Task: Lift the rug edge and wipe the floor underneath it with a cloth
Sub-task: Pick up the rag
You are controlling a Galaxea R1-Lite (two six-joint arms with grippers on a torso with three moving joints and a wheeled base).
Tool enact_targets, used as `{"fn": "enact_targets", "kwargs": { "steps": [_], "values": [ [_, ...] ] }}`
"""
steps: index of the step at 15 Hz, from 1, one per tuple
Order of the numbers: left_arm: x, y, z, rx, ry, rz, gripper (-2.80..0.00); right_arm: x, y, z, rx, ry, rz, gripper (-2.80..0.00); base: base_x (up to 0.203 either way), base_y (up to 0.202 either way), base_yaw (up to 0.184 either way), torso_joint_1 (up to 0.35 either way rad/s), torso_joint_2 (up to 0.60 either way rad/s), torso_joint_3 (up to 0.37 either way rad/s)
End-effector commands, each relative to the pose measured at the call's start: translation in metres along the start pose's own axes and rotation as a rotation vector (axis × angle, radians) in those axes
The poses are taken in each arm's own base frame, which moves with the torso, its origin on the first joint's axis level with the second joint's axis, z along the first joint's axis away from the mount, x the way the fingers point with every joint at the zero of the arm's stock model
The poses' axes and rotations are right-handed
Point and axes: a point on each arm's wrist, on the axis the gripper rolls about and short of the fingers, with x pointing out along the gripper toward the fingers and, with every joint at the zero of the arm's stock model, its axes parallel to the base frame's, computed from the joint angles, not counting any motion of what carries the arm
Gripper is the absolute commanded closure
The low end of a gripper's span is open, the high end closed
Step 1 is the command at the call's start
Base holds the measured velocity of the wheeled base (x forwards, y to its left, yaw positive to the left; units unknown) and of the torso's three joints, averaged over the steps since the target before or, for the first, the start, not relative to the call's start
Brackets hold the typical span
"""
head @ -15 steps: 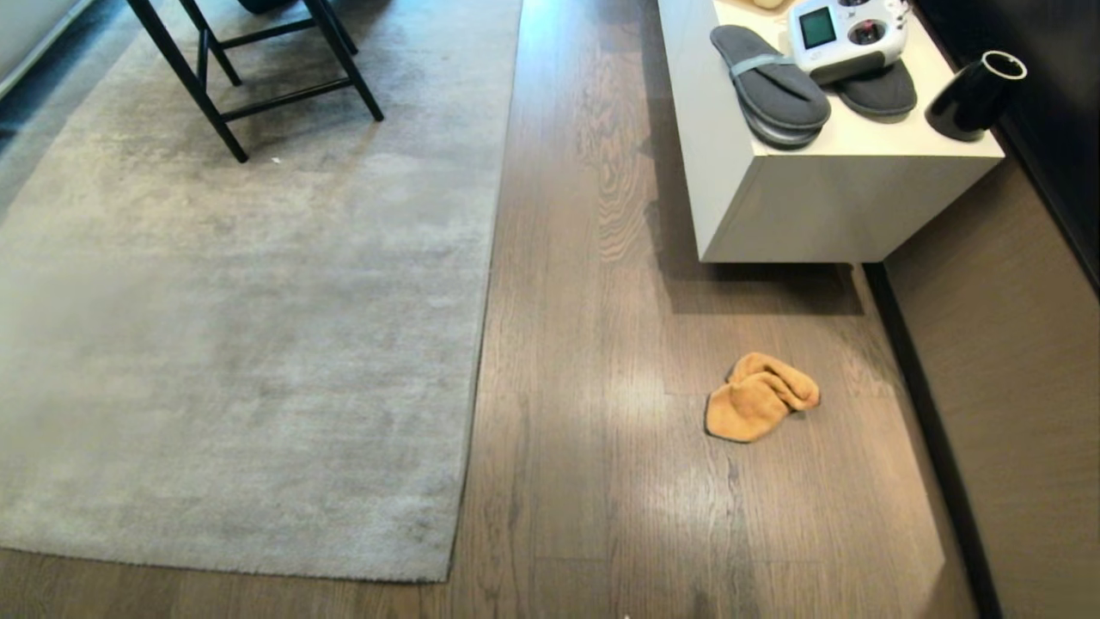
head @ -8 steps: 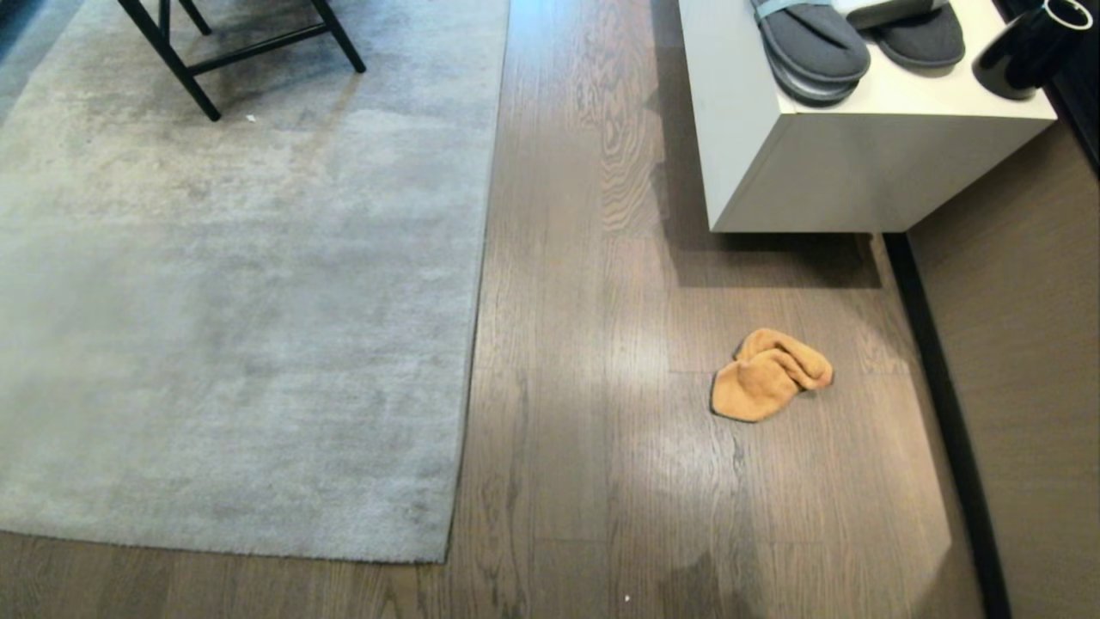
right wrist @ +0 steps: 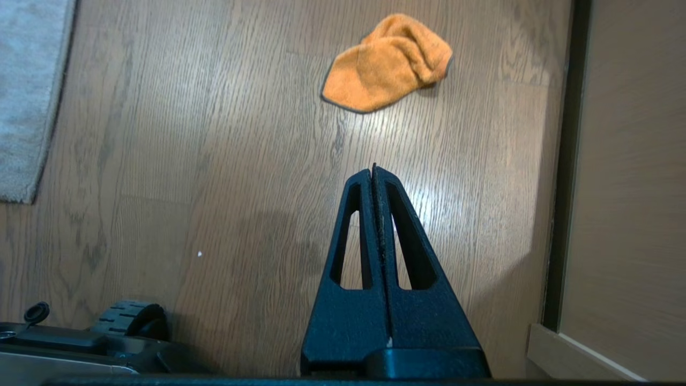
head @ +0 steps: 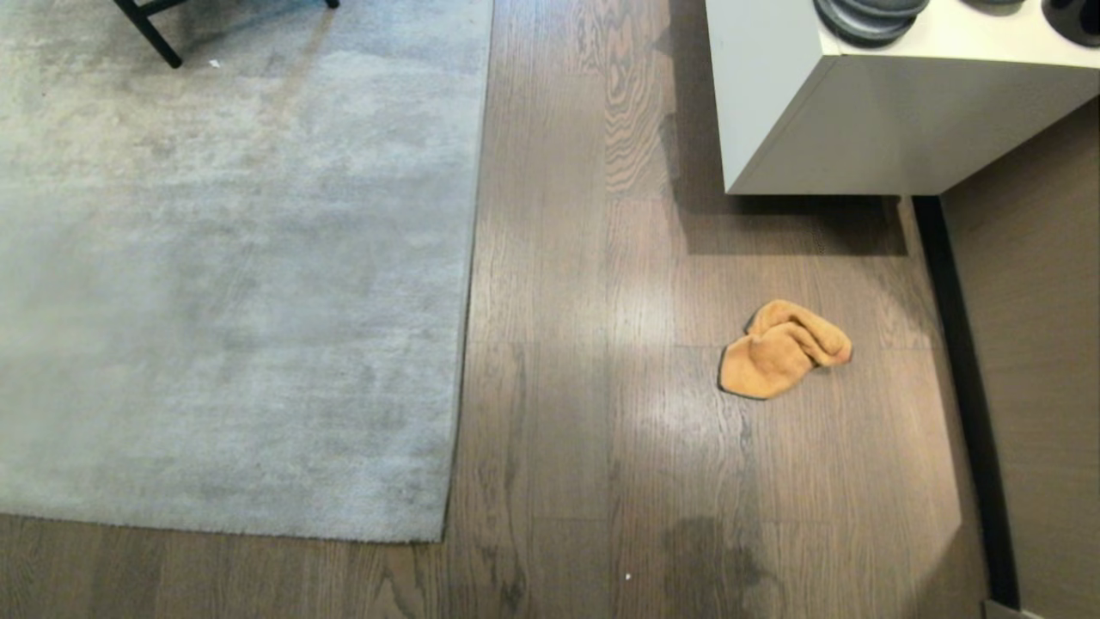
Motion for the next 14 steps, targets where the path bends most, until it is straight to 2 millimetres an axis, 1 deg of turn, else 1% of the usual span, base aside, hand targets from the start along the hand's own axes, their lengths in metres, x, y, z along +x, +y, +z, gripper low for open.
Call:
{"fn": "enact_targets", "kwargs": {
  "steps": [1,14],
  "values": [
    [0.0,0.0,0.0001,0.0,0.0,0.001,0.0,0.0001,0.0,0.0,-0.001,0.001,0.003,0.0,0.0,0.0,0.0,0.007,0.0,-0.193],
    [-0.0001,0.0,0.0002,0.0,0.0,0.001,0.0,0.0001,0.0,0.0,-0.001,0.002,0.0,0.0,0.0,0.0,0.0,0.002,0.0,-0.197]
  ]
}}
